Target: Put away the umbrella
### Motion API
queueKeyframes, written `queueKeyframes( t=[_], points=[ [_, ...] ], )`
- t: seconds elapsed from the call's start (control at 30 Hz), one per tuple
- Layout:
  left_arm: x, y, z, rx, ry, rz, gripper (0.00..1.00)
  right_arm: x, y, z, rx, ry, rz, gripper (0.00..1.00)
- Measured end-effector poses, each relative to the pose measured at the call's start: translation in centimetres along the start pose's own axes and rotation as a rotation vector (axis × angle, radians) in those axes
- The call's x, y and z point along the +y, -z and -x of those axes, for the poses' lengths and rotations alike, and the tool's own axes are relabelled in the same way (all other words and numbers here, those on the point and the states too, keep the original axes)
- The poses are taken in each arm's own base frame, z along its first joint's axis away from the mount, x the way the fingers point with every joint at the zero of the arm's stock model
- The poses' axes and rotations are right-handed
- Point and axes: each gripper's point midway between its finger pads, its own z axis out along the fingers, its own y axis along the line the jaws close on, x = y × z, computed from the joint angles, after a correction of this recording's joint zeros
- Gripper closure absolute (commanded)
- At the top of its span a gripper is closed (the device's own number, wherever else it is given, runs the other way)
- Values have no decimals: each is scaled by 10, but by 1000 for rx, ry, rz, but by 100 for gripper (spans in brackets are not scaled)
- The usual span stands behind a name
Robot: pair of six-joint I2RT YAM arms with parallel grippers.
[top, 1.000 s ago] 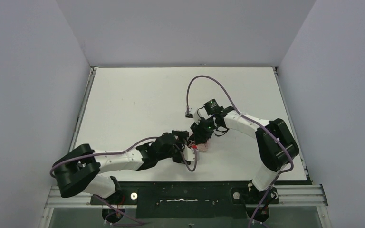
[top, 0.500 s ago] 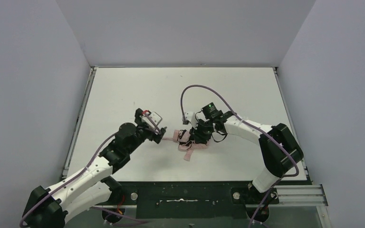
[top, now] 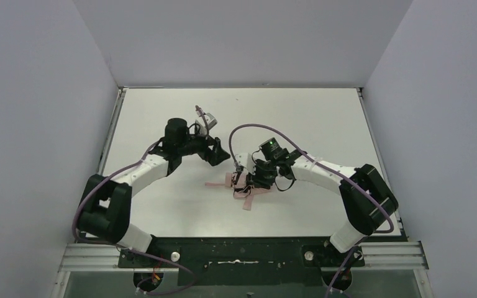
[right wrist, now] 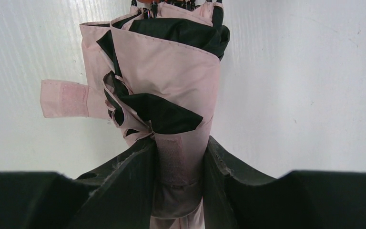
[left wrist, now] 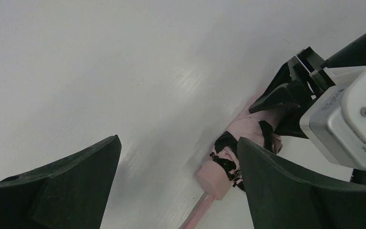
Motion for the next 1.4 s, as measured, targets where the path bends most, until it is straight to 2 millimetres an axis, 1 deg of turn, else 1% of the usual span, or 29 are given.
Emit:
queueKeyframes(
  t=[0.1,0.2,0.33,0.43,0.6,0.83,0.93,0.97,1.03,1.13,1.2,1.27,1.4],
  points=[
    [-10,-21,-9,46,56,-151,12,1,0,1,1,26,-12,88],
    [-18,-35,-18,82,102,-264,12,1,0,2,2,53,-24,88],
    [-30,-47,-30,152,128,-371,12,1,0,2,9,71,-32,88],
    [-43,-54,-36,220,102,-431,12,1,-1,2,14,81,-36,88],
    [-64,-59,-55,336,37,-503,13,2,-1,3,20,93,-43,88],
    [-66,-57,-96,481,46,-534,14,2,-2,4,29,118,-55,88],
    [-74,-57,-111,535,54,-556,14,2,-2,5,31,122,-59,88],
    [-78,-58,-114,547,56,-569,15,2,-2,5,32,124,-60,88],
    [-84,-61,-114,554,43,-583,16,2,-3,5,32,126,-64,88],
    [-88,-61,-114,558,31,-597,20,2,-3,5,34,125,-68,88],
    [-87,-62,-115,562,33,-598,25,2,-3,5,35,124,-70,88],
    [-86,-62,-117,566,41,-599,34,2,-3,5,35,122,-73,88],
    [-86,-61,-119,573,46,-597,42,1,-3,5,34,113,-78,88]
  ],
)
